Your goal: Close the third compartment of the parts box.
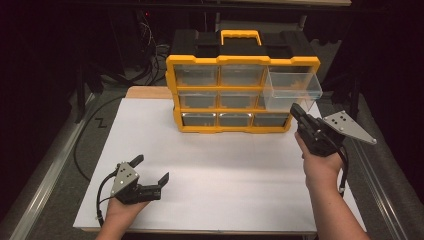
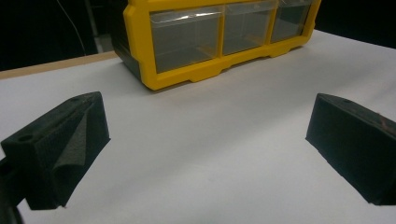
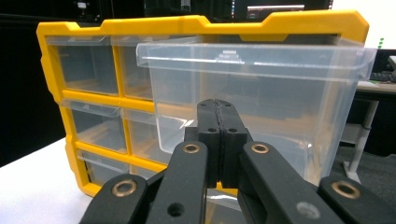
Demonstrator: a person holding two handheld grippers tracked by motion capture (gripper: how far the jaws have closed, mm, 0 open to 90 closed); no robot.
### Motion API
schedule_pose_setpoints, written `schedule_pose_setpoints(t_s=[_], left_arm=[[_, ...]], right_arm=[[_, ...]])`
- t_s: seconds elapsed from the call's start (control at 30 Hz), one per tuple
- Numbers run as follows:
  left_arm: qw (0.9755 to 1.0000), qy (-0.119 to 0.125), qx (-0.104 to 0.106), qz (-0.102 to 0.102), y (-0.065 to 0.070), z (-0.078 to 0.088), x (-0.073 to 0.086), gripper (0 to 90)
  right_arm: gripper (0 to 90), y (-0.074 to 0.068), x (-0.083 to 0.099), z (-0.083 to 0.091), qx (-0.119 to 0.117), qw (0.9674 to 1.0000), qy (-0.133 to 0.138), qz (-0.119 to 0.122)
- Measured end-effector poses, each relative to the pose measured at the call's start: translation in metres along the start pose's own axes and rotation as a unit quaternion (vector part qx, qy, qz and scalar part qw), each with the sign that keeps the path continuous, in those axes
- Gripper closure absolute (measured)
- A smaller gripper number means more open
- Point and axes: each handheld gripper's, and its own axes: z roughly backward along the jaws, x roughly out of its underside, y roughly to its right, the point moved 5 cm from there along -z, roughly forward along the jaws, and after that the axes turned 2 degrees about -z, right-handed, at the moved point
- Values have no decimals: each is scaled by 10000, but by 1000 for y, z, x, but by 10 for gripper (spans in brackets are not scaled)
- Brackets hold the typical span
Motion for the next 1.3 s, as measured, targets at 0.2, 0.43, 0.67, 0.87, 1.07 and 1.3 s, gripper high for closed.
schedule_pose_setpoints(t_s=[0.2,0.43,0.67,0.87,1.07,1.3], left_arm=[[10000,11,7,0,0,0,0,1],[10000,31,14,18,0,0,0,1],[10000,37,28,22,0,1,-1,1],[10000,33,37,30,0,0,-1,1],[10000,51,47,41,-1,0,-1,1],[10000,35,61,49,-1,-1,-1,1]], right_arm=[[900,1,-7,-2,42,10000,25,34],[900,1,-12,-8,90,10000,17,-32],[900,3,-13,-10,141,9999,13,-57],[900,6,-13,-12,175,9998,27,-71],[900,5,-14,-15,188,9998,25,-64],[900,7,-17,-20,220,9997,8,-41]])
